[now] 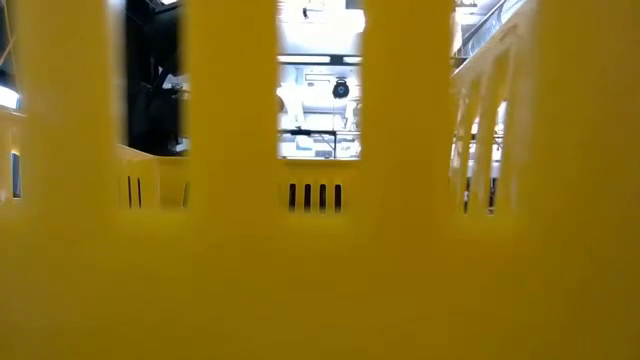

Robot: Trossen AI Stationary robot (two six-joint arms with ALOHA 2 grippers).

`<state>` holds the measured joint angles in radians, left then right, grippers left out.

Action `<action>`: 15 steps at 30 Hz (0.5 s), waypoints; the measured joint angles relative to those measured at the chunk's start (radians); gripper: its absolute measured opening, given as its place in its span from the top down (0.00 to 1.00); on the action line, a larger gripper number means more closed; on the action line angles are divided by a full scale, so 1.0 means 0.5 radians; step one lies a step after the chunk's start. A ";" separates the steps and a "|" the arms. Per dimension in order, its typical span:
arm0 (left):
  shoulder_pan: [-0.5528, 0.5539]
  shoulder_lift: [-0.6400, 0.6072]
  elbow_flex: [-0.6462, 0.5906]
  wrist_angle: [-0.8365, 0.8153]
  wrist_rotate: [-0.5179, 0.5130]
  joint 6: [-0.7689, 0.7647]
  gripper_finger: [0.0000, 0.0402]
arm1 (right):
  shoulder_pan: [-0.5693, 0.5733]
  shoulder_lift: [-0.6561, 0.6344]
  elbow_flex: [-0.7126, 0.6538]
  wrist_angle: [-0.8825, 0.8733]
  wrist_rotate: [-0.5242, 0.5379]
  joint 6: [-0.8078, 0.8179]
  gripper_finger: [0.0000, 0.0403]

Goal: Pick & Place Travel size toiletries
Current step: Put the dark blue shave butter bottle into the center black bin

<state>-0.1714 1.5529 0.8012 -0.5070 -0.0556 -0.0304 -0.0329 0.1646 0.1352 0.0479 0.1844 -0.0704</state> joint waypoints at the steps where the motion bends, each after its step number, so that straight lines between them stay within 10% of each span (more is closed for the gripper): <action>1: 0.003 -0.015 0.009 -0.009 -0.025 0.000 0.62 | 0.000 0.000 0.000 0.000 -0.001 0.000 0.99; 15: 0.004 -0.304 0.042 -0.140 -0.082 -0.007 0.75 | 0.000 0.000 0.000 0.000 0.000 0.028 0.99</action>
<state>-0.1696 1.4011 0.8222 -0.5772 -0.0963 -0.0338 -0.0330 0.1646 0.1352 0.0479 0.1844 -0.0563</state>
